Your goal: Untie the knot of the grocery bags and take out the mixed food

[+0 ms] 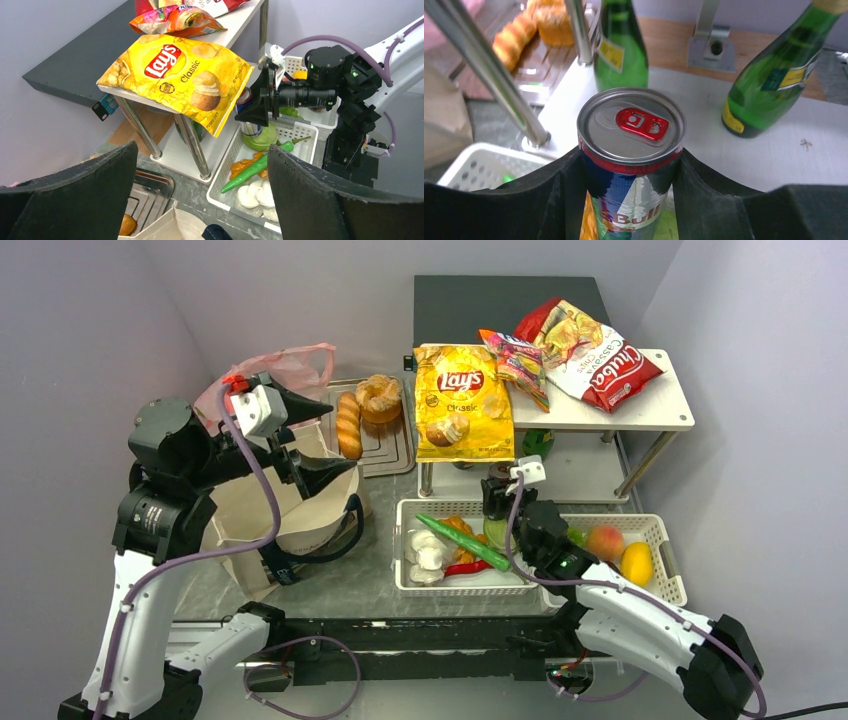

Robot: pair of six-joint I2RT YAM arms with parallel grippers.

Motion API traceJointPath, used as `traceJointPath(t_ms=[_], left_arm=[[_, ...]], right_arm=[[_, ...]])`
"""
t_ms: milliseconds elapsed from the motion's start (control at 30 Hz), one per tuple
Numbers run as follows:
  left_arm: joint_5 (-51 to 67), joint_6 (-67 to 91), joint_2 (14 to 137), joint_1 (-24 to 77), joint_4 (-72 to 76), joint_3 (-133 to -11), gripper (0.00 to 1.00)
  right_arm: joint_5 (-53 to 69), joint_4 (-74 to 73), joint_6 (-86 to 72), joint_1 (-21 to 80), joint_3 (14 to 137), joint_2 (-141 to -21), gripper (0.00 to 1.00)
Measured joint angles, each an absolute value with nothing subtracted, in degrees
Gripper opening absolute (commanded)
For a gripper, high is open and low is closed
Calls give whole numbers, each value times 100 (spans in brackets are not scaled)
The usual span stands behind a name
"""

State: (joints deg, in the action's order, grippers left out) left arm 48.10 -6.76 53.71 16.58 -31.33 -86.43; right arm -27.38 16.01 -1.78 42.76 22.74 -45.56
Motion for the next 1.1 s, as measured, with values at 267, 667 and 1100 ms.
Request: traceJointPath(t_ms=[267,667,1100], left_arm=[[4807,-838,5339,1656,-3249,-8602,99],[4781,-1015,5282,1656,-3376,-8508,99],[4648,-1177,5157,1656,-3538,-8508,99]], right_arm=[[-3332,2978,-209,4117,2252,-4895,0],[-3570,4967,-12,3736,2108,-6178,0],[-3406,6490,49,3465,1962,-7544,0]])
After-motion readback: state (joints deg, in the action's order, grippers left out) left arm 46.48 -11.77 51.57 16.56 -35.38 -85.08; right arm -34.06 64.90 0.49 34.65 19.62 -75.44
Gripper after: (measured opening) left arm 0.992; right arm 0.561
